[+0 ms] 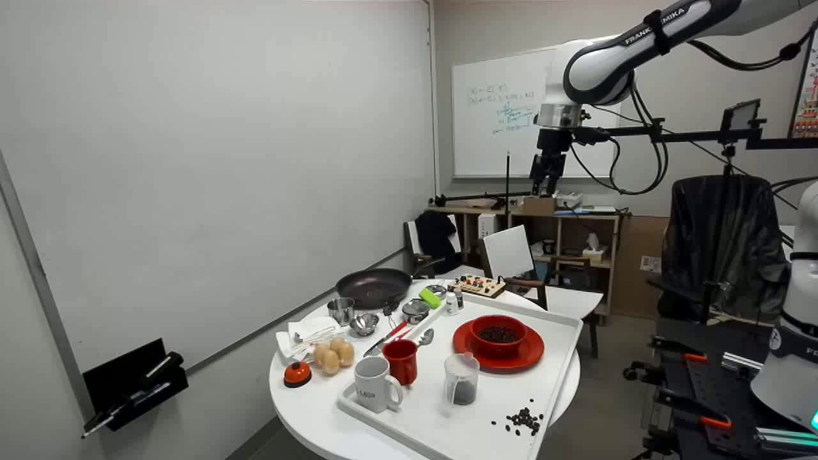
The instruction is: Pick up the jug and pour its contents in the red bowl
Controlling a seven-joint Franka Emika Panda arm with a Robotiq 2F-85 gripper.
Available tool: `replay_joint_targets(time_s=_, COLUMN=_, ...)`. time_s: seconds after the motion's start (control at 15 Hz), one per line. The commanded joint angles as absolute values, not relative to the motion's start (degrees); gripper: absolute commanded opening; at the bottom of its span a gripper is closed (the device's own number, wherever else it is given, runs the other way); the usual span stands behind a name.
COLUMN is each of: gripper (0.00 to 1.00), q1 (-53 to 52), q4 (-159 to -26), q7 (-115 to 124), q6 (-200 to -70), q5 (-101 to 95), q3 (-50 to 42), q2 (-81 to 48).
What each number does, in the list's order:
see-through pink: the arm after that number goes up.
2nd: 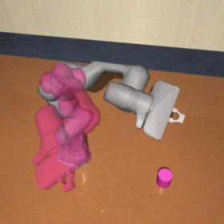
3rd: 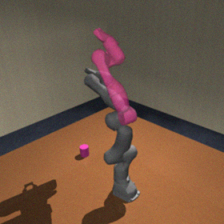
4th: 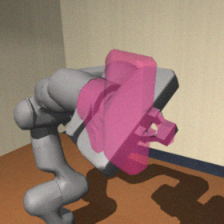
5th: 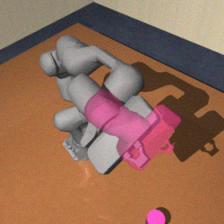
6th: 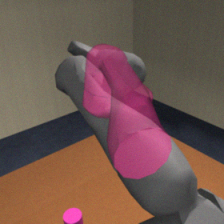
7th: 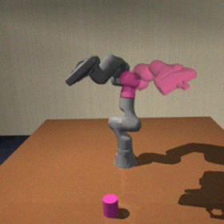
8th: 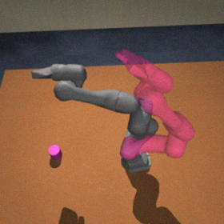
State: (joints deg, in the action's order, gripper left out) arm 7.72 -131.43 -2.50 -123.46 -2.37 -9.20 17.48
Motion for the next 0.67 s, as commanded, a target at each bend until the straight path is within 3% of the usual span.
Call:
replay_joint_targets(time_s=0.0, gripper=1.00, q1=8.0, q4=-131.3, q7=-2.6, q6=-123.3, q5=-2.3, q3=-9.0, q2=17.5)
replay_joint_targets(time_s=0.4, gripper=1.00, q1=8.0, q4=-131.3, q7=-2.6, q6=-123.3, q5=-2.3, q3=-9.0, q2=17.5)
replay_joint_targets(time_s=0.6, gripper=1.00, q1=9.0, q4=-133.2, q7=13.3, q6=-126.6, q5=-3.2, q3=-5.3, q2=17.7)
